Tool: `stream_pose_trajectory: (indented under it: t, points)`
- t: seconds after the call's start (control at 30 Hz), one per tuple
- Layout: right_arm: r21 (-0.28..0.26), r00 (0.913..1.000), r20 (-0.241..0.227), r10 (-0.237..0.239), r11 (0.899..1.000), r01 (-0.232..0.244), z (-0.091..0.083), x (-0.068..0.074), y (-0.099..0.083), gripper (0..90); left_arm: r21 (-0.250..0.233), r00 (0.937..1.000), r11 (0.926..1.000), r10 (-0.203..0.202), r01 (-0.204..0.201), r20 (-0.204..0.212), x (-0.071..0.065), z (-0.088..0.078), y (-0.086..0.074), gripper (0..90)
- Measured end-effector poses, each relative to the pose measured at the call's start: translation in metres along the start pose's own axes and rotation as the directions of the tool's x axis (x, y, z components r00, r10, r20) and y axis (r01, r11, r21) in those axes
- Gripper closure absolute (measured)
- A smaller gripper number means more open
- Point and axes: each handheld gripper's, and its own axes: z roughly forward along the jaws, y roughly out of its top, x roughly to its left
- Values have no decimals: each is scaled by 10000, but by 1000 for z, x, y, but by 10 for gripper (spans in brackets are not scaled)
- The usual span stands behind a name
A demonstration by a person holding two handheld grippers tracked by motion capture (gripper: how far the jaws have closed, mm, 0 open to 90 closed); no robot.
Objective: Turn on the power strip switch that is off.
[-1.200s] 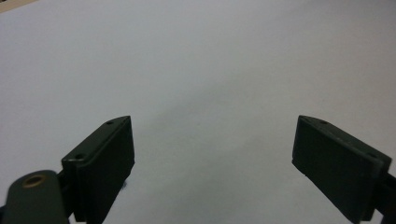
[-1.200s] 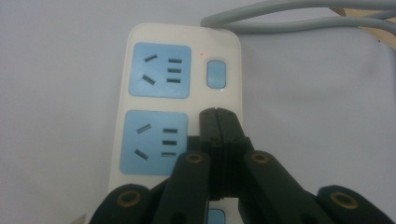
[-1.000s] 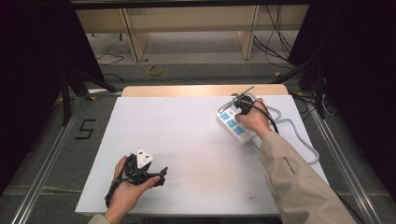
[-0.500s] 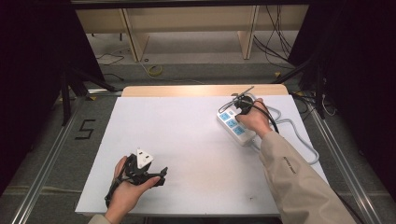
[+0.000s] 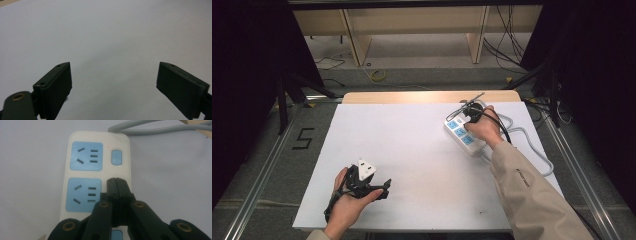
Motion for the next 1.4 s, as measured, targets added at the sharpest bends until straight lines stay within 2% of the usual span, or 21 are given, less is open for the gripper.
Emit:
stream_pose_trajectory:
  t: [0.63,0.7,0.93,1.4]
  points:
    - [-210,9998,48,178,9996,-177,0,0,-3,900,19,10000,10000,9,-9,10,0,0,0,125]
    - [-365,9997,48,257,9990,-255,-1,0,-3,900,21,10000,10000,2,-2,4,0,0,0,125]
    - [-420,9999,100,133,9990,-129,-2,2,-5,899,39,10000,10000,8,-8,9,0,0,0,125]
    - [-834,9999,55,99,9965,-94,-14,1,-13,823,36,10000,10000,33,-33,7,-1,1,1,127]
